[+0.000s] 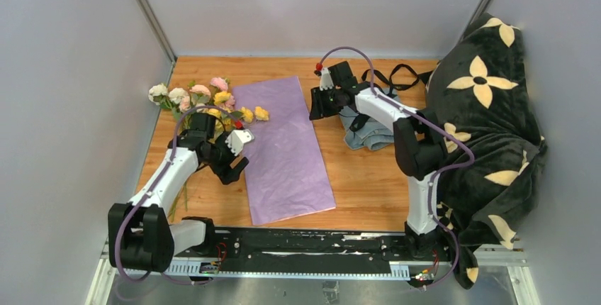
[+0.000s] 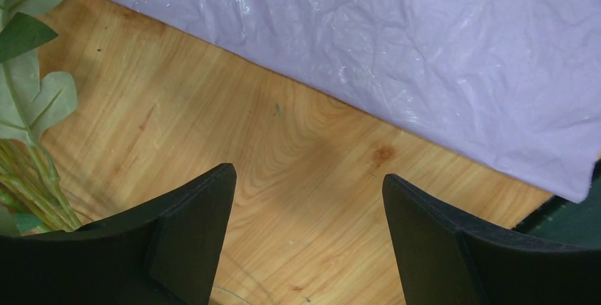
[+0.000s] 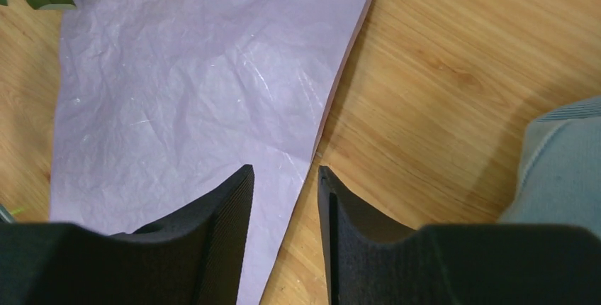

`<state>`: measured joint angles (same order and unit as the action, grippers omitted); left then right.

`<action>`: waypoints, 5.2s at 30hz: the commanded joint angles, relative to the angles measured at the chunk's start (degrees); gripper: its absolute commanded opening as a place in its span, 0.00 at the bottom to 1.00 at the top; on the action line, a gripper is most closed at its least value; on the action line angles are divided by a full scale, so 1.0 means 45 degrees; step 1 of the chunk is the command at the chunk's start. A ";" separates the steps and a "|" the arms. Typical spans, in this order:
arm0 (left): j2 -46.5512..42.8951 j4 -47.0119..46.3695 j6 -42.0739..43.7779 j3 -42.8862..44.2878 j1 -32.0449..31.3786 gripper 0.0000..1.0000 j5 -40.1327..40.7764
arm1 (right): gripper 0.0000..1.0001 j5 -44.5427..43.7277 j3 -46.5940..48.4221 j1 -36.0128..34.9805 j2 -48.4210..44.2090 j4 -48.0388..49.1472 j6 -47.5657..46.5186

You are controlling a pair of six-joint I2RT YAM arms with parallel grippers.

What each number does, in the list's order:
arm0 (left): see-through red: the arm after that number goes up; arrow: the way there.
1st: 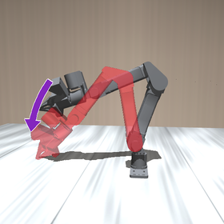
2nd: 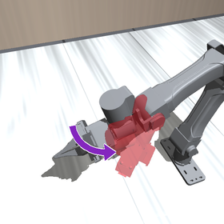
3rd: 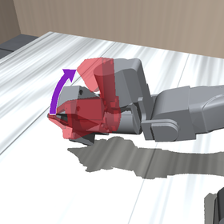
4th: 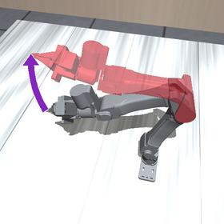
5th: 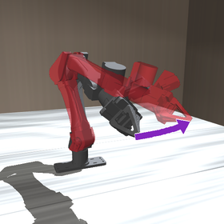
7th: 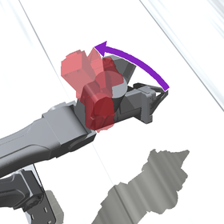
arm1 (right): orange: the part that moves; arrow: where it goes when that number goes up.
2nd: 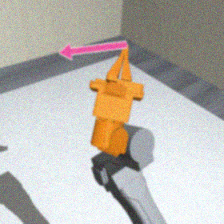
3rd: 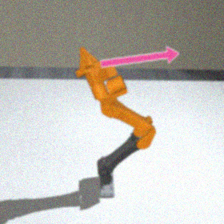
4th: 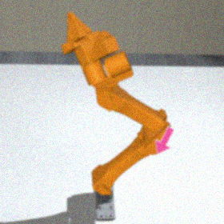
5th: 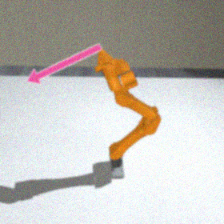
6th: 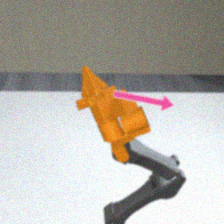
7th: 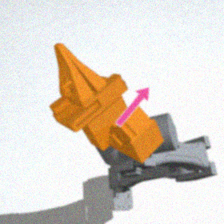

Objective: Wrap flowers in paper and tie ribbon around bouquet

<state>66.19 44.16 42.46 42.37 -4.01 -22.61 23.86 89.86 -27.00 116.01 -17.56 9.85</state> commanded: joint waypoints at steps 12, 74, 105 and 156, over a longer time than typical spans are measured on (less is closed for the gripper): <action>0.1170 -0.2735 -0.0279 -0.0779 -0.0554 0.83 0.0802 | 0.46 0.1423 0.2808 -0.0108 0.3349 -0.0741 0.1284; -0.2579 0.3204 -0.0088 0.5285 -0.4061 1.00 -0.0647 | 0.00 -0.4390 -0.0709 -0.1178 -0.4596 0.6395 0.7572; -0.7688 -1.3912 0.4181 -0.7563 -0.5061 0.98 0.4054 | 0.00 -0.4409 -0.2461 -0.2189 -0.4949 0.8748 0.8058; -0.4870 -0.4906 -0.9894 -0.1034 -0.1374 0.00 0.4306 | 0.00 -0.6154 -0.0804 0.3406 0.0778 -0.0453 -0.0448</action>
<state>44.82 23.64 -2.94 38.44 -10.61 -1.52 8.32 81.47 -16.38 115.85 -18.46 9.43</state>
